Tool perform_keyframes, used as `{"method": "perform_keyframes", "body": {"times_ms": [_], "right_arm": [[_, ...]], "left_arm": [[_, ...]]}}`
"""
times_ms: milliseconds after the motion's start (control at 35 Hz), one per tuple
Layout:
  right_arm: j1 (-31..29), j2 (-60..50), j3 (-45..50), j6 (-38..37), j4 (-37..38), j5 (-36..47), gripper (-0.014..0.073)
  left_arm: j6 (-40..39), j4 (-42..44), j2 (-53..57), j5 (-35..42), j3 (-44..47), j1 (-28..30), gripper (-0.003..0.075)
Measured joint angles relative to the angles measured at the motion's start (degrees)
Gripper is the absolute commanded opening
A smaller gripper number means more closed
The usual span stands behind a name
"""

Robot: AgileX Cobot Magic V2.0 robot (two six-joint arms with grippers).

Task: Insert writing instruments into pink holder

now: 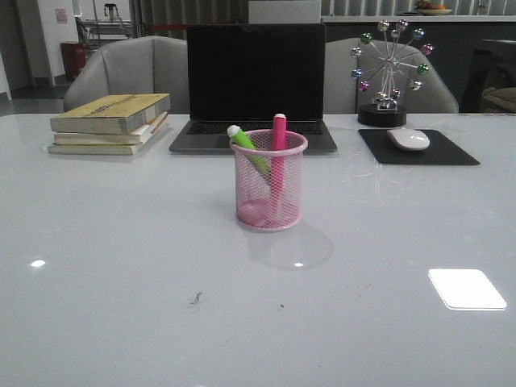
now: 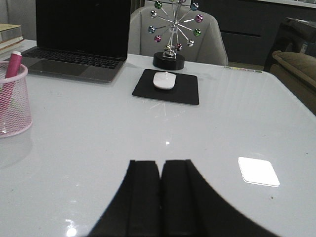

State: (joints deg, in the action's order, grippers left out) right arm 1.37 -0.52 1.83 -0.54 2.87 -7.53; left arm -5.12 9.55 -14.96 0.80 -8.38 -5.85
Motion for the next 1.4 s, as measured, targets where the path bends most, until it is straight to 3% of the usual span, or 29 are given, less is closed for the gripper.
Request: {"method": "perform_keyframes", "body": {"times_ms": [343,1402], "right_arm": [[0.0,0.0,0.0,0.0,0.0,0.0,0.0055],[0.0,0.0,0.0,0.0,0.0,0.0,0.0055]], "left_arm": [[0.0,-0.9,10.6,-1.8,8.4,0.0,0.0094],[0.0,-1.3,15.3,-4.1,8.6,0.0,0.0094]]}}
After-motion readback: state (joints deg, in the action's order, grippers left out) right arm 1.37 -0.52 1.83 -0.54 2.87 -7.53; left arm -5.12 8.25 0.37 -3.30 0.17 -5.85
